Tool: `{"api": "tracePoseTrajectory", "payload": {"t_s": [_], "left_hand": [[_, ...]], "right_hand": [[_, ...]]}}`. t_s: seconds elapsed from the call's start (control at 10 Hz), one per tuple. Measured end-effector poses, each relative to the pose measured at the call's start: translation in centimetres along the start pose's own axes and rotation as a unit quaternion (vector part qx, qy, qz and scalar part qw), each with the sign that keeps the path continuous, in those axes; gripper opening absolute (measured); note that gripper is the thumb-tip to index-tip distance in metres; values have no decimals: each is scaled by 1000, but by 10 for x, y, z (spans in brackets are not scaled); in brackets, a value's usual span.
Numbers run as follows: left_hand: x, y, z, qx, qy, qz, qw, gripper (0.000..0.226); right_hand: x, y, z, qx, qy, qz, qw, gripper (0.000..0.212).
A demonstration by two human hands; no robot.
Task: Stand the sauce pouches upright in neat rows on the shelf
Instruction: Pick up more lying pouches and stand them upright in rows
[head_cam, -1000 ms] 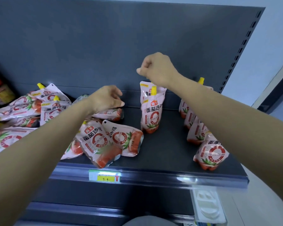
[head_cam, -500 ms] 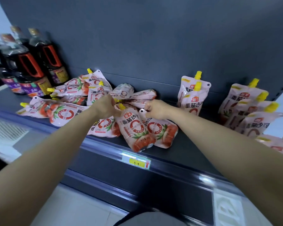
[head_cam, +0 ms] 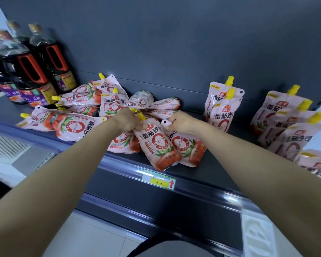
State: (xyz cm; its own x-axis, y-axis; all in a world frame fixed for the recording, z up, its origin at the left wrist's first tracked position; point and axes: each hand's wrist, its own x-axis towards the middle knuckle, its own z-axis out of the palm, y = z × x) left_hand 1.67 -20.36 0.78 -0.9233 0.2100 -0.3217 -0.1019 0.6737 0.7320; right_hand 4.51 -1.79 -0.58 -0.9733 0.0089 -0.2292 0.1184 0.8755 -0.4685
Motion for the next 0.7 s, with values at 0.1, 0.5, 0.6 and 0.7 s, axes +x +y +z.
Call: {"api": "tracePoseTrajectory", "payload": {"t_s": [0.1,0.5,0.6,0.7], "left_hand": [[-3,2,-1,-87,-23,2,996,13],[-41,37,3,-30,23,160,986,23],[-56,48,14,-18,7,202,979,24],[-67,59,29,4,6,229,973,26]], "right_hand": [[-3,-1,-8,8,2,5,1000,26],[-62,-3,-54,-51,111,30,992,20],[-80,10,-71,-50,123,53,990,28],[-99,25,-88,0,145,77,986,33]]}}
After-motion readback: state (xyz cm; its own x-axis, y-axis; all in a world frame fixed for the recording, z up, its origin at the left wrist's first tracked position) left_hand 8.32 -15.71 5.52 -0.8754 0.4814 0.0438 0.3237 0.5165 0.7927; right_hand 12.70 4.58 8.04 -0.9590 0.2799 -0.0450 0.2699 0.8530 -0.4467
